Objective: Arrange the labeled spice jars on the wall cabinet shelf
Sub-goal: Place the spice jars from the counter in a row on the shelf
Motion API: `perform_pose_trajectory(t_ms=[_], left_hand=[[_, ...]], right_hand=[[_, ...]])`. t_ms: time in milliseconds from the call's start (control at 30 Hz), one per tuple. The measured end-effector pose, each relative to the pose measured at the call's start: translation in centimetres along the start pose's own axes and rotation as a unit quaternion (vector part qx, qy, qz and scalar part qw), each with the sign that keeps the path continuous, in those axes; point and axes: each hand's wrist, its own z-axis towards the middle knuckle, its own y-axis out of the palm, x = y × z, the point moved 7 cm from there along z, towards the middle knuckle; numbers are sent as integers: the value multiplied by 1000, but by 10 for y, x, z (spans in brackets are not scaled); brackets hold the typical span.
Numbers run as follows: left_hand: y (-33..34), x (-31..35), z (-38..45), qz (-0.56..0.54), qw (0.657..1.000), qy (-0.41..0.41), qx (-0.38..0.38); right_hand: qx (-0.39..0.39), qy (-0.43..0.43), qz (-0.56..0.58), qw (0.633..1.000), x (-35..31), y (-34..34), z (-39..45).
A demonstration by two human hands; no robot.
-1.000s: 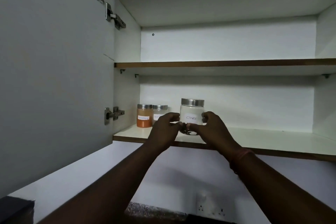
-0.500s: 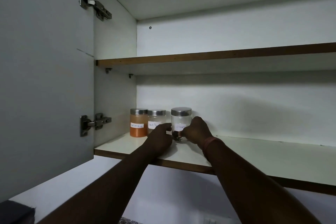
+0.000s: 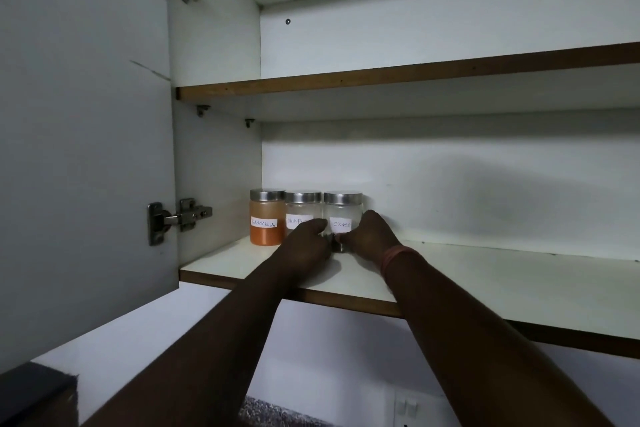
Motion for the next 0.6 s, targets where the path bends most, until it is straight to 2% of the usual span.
perform_pose_trajectory(t_ms=[300, 600], left_hand=[[-4, 26, -38, 129, 985, 79, 86], [-15, 55, -127, 115, 958, 237, 117]], right_hand=[[33, 14, -44, 998, -13, -19, -43], [186, -114, -115, 969, -70, -33, -159]])
